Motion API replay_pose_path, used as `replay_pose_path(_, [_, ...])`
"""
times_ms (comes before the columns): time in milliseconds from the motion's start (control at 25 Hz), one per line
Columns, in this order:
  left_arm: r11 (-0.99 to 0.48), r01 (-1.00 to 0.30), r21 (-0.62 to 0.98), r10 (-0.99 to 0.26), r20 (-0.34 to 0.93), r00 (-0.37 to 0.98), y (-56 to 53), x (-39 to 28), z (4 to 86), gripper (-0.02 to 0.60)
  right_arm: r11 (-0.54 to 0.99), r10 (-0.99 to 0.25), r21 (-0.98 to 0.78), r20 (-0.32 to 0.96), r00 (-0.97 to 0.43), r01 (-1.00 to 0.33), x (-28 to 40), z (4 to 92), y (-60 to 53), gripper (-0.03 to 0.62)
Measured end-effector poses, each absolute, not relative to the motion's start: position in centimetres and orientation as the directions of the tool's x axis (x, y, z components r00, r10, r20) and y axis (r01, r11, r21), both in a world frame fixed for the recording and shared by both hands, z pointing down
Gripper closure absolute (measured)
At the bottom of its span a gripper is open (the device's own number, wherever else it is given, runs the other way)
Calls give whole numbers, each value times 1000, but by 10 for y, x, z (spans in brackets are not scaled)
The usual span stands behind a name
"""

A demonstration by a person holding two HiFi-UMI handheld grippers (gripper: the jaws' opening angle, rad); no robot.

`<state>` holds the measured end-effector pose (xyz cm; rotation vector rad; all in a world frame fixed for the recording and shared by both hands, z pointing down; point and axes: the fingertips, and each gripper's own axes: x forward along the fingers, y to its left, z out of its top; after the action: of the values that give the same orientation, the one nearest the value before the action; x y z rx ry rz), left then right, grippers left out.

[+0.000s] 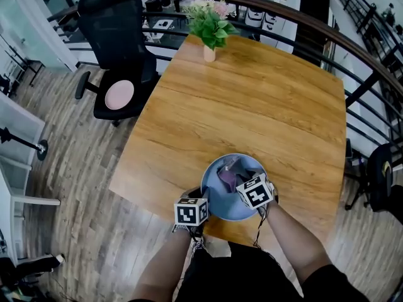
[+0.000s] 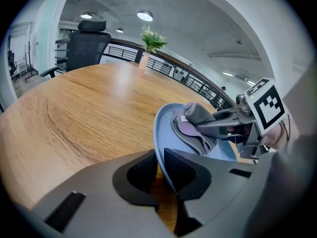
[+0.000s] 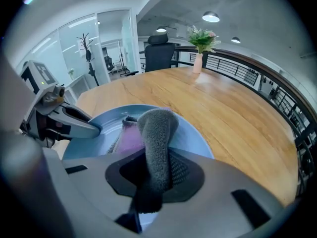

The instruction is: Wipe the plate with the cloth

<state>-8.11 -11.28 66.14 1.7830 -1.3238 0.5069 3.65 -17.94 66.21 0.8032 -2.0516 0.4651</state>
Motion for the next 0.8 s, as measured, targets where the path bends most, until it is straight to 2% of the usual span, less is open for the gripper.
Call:
replay_pose_path(400, [-98,-921,376,-582,729,359,-113,-81,661,512,715,-443,195,869,-219,-672,77,659,-196,522])
replay_pose_path(800, [-97,-924,371,-584,730,354,-112,-82,661,512,704,-494,292,856,-151,-648,95,653,-200,522])
